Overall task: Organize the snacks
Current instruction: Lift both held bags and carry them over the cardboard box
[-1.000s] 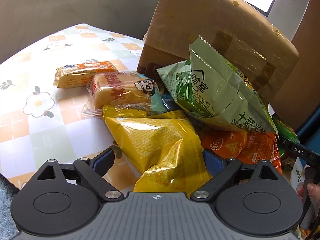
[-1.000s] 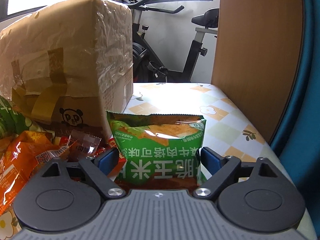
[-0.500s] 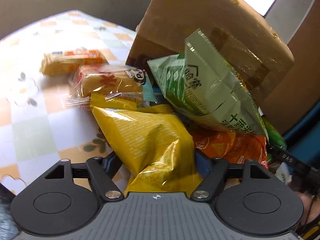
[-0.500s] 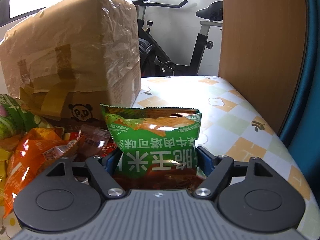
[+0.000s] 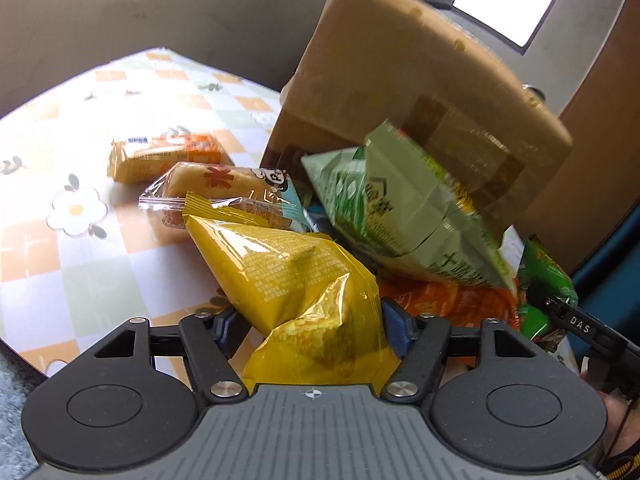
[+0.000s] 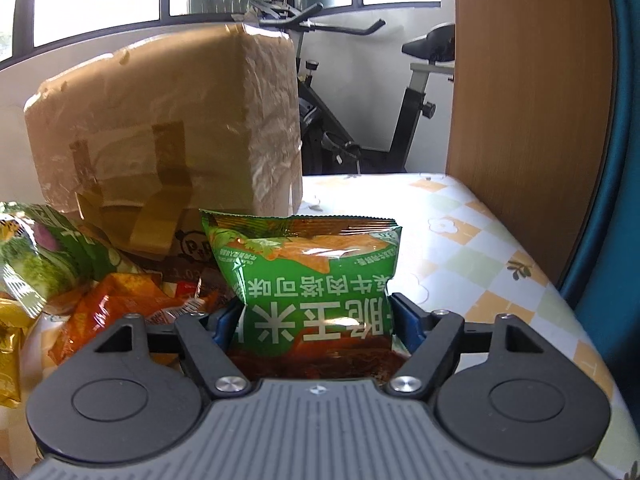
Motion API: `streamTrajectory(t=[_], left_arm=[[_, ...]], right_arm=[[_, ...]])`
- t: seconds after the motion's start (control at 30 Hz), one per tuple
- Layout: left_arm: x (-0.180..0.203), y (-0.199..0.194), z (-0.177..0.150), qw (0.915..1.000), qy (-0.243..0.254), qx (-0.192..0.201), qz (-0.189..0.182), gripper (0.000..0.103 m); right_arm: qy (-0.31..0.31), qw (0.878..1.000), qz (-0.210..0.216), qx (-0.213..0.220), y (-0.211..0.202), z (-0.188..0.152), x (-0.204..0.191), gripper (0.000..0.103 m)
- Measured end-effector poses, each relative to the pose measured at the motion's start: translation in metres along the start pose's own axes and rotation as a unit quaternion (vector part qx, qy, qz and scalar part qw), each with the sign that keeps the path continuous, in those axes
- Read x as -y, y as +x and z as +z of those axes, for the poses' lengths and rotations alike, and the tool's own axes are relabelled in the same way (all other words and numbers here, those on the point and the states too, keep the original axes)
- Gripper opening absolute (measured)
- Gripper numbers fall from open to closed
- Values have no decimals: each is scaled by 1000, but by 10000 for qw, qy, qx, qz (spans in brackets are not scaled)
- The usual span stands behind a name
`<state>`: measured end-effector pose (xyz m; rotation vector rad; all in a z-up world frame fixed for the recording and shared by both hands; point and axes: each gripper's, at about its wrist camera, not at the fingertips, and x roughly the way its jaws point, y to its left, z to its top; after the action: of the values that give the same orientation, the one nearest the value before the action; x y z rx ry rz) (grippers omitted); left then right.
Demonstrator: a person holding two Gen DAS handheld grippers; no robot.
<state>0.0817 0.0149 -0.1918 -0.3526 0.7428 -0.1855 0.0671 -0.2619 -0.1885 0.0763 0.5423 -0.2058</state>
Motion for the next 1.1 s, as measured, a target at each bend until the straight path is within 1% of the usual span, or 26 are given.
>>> streamTrajectory(t=[0.2,0.3,0.5,0.67,0.83,0.97,1.1], left_arm=[[6,-22,3,9993,222,291,76,70],[8,-28,4,9988,235,411,149,69],[10,-46,11,9954,369,860,205,69],[11,-60,25,9890,540,1312,413,70],[10,-67,42,9826,635,1637,597,70],[11,-69,59,9783,683,1856,616,70],[18,-73,76,9714,822,2134,642,70]], right_arm=[[0,9998,1,203,-14,5,-2,77],[-5,9997,31,236,-19,6,-3,77],[-13,9994,97,321,-28,7,-3,77],[-67,9988,167,448,-34,15,-5,77],[-193,9978,208,605,-36,29,-8,76],[-224,9969,208,730,-40,38,-8,76],[-251,9955,224,887,-46,50,-6,76]])
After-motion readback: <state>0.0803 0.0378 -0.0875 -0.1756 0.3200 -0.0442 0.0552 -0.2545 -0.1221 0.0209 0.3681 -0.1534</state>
